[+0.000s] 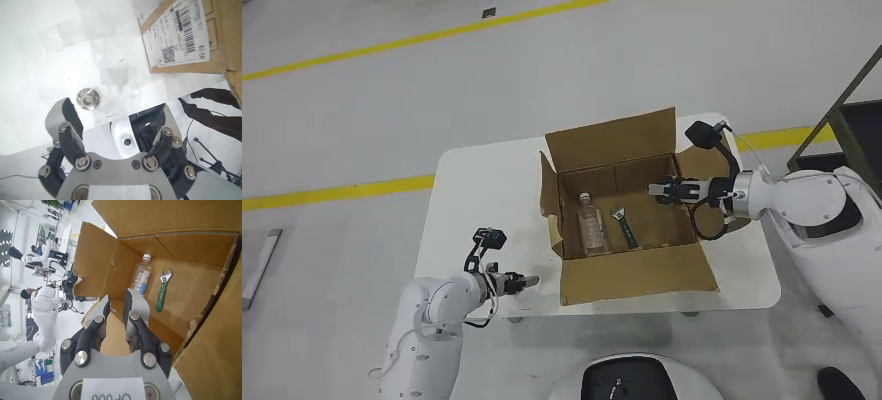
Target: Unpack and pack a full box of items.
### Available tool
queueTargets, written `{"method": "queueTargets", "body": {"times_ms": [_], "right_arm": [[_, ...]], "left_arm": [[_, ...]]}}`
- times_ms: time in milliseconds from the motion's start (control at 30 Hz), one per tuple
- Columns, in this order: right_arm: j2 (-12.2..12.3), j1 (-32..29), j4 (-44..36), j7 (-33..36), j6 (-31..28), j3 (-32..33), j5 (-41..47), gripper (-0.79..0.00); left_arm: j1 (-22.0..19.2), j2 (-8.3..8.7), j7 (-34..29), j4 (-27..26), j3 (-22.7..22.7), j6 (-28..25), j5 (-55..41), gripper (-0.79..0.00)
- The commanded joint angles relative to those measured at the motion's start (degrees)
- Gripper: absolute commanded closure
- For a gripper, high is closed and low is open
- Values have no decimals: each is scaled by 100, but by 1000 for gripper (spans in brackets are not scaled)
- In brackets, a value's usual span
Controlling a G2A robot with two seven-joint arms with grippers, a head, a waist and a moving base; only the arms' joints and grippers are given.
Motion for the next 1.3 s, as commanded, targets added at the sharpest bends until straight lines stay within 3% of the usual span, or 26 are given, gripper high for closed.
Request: {"method": "queueTargets", "body": {"times_ms": [0, 167, 333, 433, 500, 533, 600, 633, 733, 767, 833, 900, 967, 1000, 1067, 1233, 1267], "right_arm": [[4, 7, 7, -6, 11, -8, 3, -185], [17, -3, 16, -38, 46, -22, 13, -175], [27, -8, 32, -66, 72, -37, 54, -163], [34, -6, 35, -75, 86, -46, 64, -157], [39, -3, 30, -80, 104, -51, 69, -145], [42, -2, 28, -82, 108, -54, 71, -145], [47, -4, 23, -96, 118, -55, 77, -145], [50, -4, 22, -96, 123, -55, 75, -142], [61, 0, 3, -90, 151, -43, 79, -132], [65, -1, 0, -93, 165, -39, 73, -129], [71, -1, -9, -96, 179, -37, 76, -120], [75, 6, -21, -102, 196, -37, 84, -105], [81, 13, -29, -103, 225, -38, 79, -95], [84, 16, -37, -107, 227, -39, 74, -92], [89, 18, -44, -118, 241, -38, 79, -89], [105, 33, -61, -121, 277, -27, 75, -86], [107, 31, -65, -125, 281, -28, 78, -83]], "left_arm": [[-84, 4, -193, 130, 70, 238, 88, -785], [-369, 7, -583, 523, 375, 488, 403, -785], [-556, -6, -556, 817, 659, 515, 541, -785], [-681, -11, -477, 1011, 754, 529, 564, -650], [-779, -14, -443, 1139, 801, 542, 571, -385], [-825, -15, -457, 1215, 822, 565, 584, -428], [-925, -18, -454, 1328, 876, 586, 606, -388], [-964, -21, -442, 1380, 895, 594, 595, -477], [-1071, -25, -448, 1505, 951, 615, 565, -526], [-1096, -25, -437, 1540, 966, 615, 556, -585], [-1147, -26, -435, 1635, 1003, 606, 552, -493], [-1191, -25, -424, 1692, 1025, 619, 551, -493], [-1222, -21, -440, 1758, 1042, 624, 543, -422], [-1237, -20, -435, 1798, 1043, 635, 536, -422], [-1256, -19, -384, 1884, 1033, 686, 489, -505], [-1291, -12, -305, 2045, 1048, 655, 393, -520], [-1300, -10, -298, 2057, 1053, 653, 385, -489]]}}
